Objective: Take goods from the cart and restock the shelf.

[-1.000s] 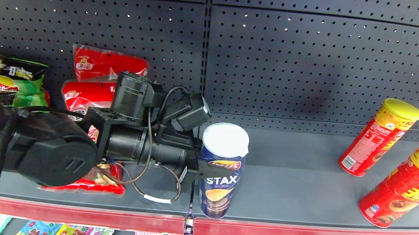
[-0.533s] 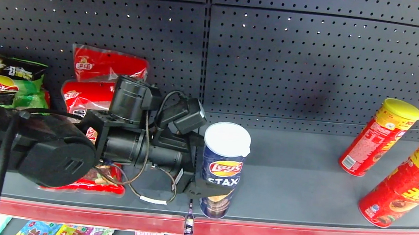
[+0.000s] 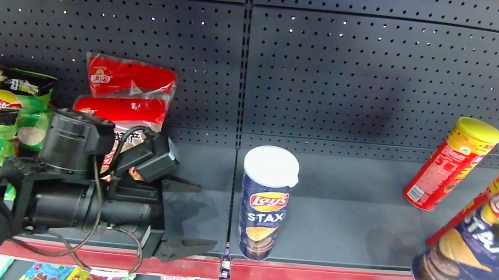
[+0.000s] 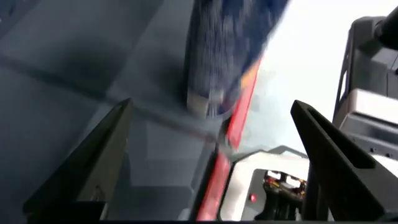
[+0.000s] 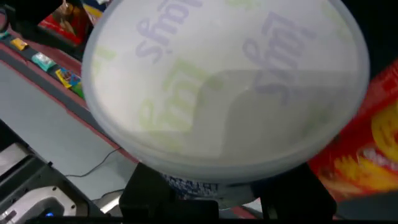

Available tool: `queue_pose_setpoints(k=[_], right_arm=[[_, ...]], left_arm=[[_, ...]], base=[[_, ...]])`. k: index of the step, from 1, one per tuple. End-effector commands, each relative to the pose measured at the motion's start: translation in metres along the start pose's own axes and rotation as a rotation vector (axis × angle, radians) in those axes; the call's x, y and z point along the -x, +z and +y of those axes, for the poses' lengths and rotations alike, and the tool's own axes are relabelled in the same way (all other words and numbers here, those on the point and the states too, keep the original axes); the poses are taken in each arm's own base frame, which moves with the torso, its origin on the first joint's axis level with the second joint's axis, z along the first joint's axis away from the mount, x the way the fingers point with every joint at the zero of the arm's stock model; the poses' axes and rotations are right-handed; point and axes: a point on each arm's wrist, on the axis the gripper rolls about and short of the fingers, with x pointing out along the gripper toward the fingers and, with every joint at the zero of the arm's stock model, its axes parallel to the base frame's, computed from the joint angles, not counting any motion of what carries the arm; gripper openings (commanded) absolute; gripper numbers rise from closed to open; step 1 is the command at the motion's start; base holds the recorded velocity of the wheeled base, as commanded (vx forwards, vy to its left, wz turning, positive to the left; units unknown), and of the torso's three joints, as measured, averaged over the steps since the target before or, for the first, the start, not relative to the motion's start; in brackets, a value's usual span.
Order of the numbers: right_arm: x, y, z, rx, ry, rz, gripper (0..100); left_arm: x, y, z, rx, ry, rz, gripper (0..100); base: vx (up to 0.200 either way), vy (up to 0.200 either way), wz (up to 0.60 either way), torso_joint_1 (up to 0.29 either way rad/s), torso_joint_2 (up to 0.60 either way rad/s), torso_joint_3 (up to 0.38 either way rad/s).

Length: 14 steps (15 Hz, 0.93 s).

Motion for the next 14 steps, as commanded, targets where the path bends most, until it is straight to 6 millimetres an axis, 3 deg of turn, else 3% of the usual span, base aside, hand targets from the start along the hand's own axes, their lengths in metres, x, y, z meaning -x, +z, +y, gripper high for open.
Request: queue_pose_setpoints(k=[1,2,5,6,7,9,12,14], right_arm=[[-0.089,0.014,-0.018,0.002,0.052,0.019,0],[-0.1,0.016,-0.02,0.003,0.064,0.012,0],[-0.169,0.034,-0.03,0.015,0.164,-0.018,0],[-0.179,0.037,-0.03,0.016,0.183,-0.02,0],[-0.207,0.038,-0.032,0.018,0.212,-0.007,0],[-0.243,0.036,-0.026,0.02,0.248,0.008,0],[-0.284,0.031,-0.015,0.039,0.302,-0.02,0],[-0.299,0.028,-0.009,0.05,0.329,-0.034,0]], left_arm=[[0.037,-0.008,-0.017,-0.003,0.064,-0.032,100],[0.04,-0.01,-0.02,-0.001,0.072,-0.031,100],[0.064,-0.027,-0.046,-0.007,0.09,-0.038,100],[0.066,-0.028,-0.048,-0.007,0.092,-0.038,100],[0.069,-0.029,-0.051,0.001,0.116,-0.042,100],[0.071,-0.028,-0.052,0.009,0.142,-0.044,100],[0.073,-0.027,-0.052,0.005,0.161,-0.046,100],[0.074,-0.026,-0.053,-0.001,0.168,-0.053,100]], base=[[0.0,0.0,0.0,0.0,0.0,0.0],[0.0,0.0,0.0,0.0,0.0,0.0],[0.0,0.0,0.0,0.0,0.0,0.0],[0.0,0.0,0.0,0.0,0.0,0.0],[0.0,0.0,0.0,0.0,0.0,0.0],[0.0,0.0,0.0,0.0,0.0,0.0],[0.0,0.0,0.0,0.0,0.0,0.0],[0.0,0.0,0.0,0.0,0.0,0.0]])
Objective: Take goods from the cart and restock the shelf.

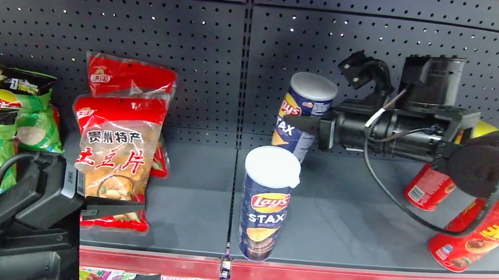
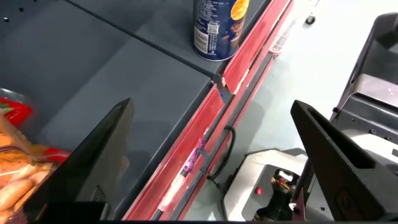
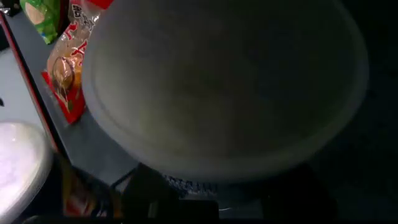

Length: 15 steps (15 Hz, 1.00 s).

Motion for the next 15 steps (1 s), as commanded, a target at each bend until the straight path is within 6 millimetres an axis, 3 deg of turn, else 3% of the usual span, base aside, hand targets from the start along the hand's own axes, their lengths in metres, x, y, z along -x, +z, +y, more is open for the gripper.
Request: queue_pose_setpoints(k=[1,11,15], right_arm=[[-0.032,-0.021,-0.001,-0.015,0.035,0.046,0],[-0.042,-0.031,-0.004,0.014,0.035,0.067,0],[-0.046,-0.033,0.004,0.013,0.053,0.076,0]], left_arm=[[0.003,0.002,-0.001,-0.007,0.006,-0.014,100],[0.002,0.001,-0.001,0.01,0.004,-0.01,100],[0.003,0.001,-0.001,0.011,0.005,-0.011,100]], base=[[0.0,0.0,0.0,0.0,0.0,0.0],[0.0,0.0,0.0,0.0,0.0,0.0],[0.0,0.0,0.0,0.0,0.0,0.0]])
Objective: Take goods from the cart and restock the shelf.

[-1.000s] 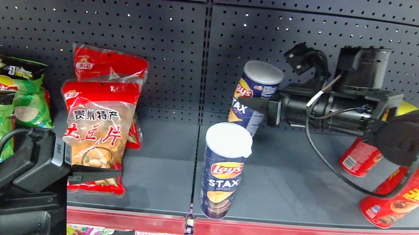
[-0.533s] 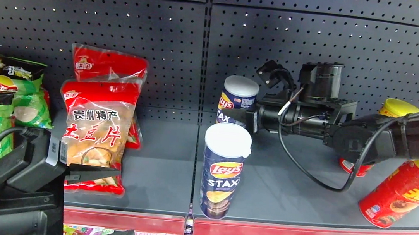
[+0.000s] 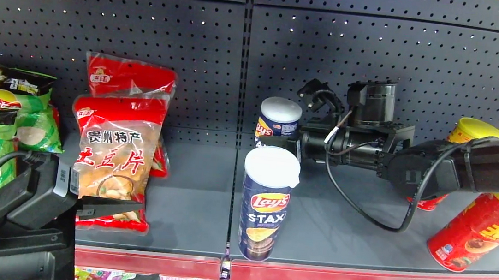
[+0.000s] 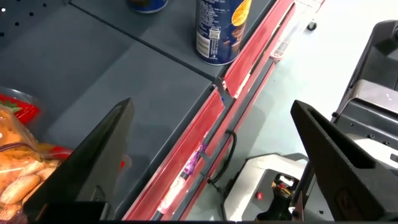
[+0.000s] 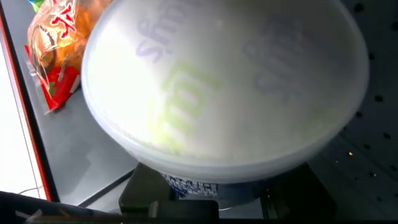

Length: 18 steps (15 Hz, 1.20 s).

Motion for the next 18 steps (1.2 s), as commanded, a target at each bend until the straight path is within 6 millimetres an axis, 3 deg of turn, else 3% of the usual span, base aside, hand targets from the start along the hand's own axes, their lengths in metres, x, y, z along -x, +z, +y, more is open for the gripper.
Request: queue_pose_setpoints(k=[1,5,6,9,13,18], right_arm=[[-0.001,0.002,0.005,0.003,0.012,-0.003,0],[-0.001,-0.001,0.005,0.003,0.012,0.005,0],[-0.001,-0.002,0.005,0.0,0.013,0.009,100],[0.003,-0.002,0.007,-0.002,0.012,0.012,100],[0.026,-0.001,0.015,-0.006,-0.03,0.026,100],[0.084,-0.017,0.038,-0.031,-0.118,0.088,100]], left_arm=[[0.0,0.0,0.0,0.001,-0.001,0.001,100],[0.0,0.0,0.0,0.001,-0.001,0.001,100],[0.0,0.0,0.0,0.0,0.0,0.0,100],[0.0,0.0,0.0,0.001,-0.001,0.001,100],[-0.002,0.0,0.001,0.005,-0.002,0.008,100],[-0.015,0.004,0.007,0.004,0.01,0.032,100]], base=[[0.0,0.0,0.0,0.0,0.0,0.0],[0.0,0.0,0.0,0.0,0.0,0.0],[0.0,0.0,0.0,0.0,0.0,0.0],[0.0,0.0,0.0,0.0,0.0,0.0],[0.0,0.0,0.0,0.0,0.0,0.0],[0.0,0.0,0.0,0.0,0.0,0.0]])
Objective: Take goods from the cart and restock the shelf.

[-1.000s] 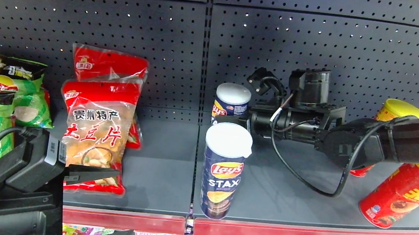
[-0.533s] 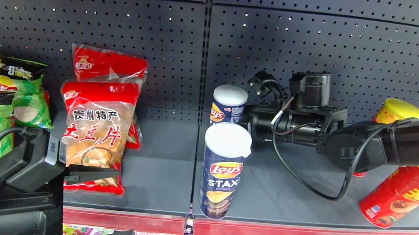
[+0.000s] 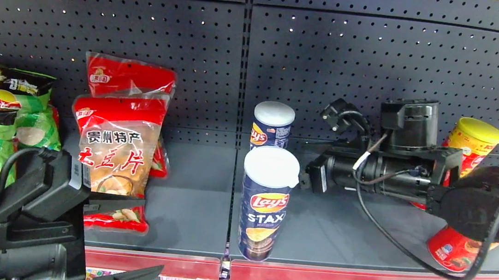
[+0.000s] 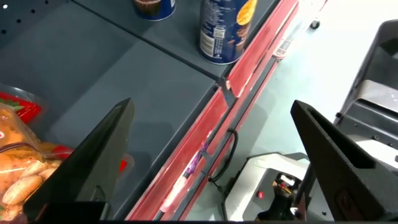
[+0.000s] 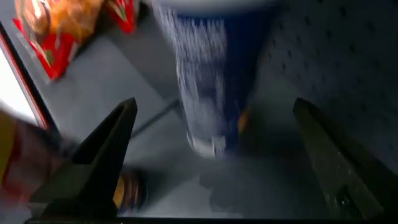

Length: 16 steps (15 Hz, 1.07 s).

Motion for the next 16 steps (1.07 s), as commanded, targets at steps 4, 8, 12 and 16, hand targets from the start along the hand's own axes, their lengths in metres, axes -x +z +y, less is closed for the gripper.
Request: queue_pose_setpoints(k=[4,8,12,16], right_arm=[[0.081,-0.015,0.028,-0.008,-0.036,-0.022,100],[0.139,-0.035,0.049,0.008,-0.037,-0.077,100],[0.194,-0.055,0.069,0.01,-0.052,-0.186,100],[0.223,-0.066,0.078,0.005,-0.082,-0.266,100]], left_arm=[[-0.025,0.006,0.004,-0.005,0.002,0.054,100],[-0.041,-0.004,0.009,0.011,0.043,0.138,100],[-0.076,0.001,0.007,-0.012,0.069,0.211,100],[-0.093,0.001,0.005,0.013,0.121,0.252,100]], base=[[0.0,0.0,0.0,0.0,0.0,0.0],[0.0,0.0,0.0,0.0,0.0,0.0],[0.0,0.0,0.0,0.0,0.0,0.0],[0.0,0.0,0.0,0.0,0.0,0.0]])
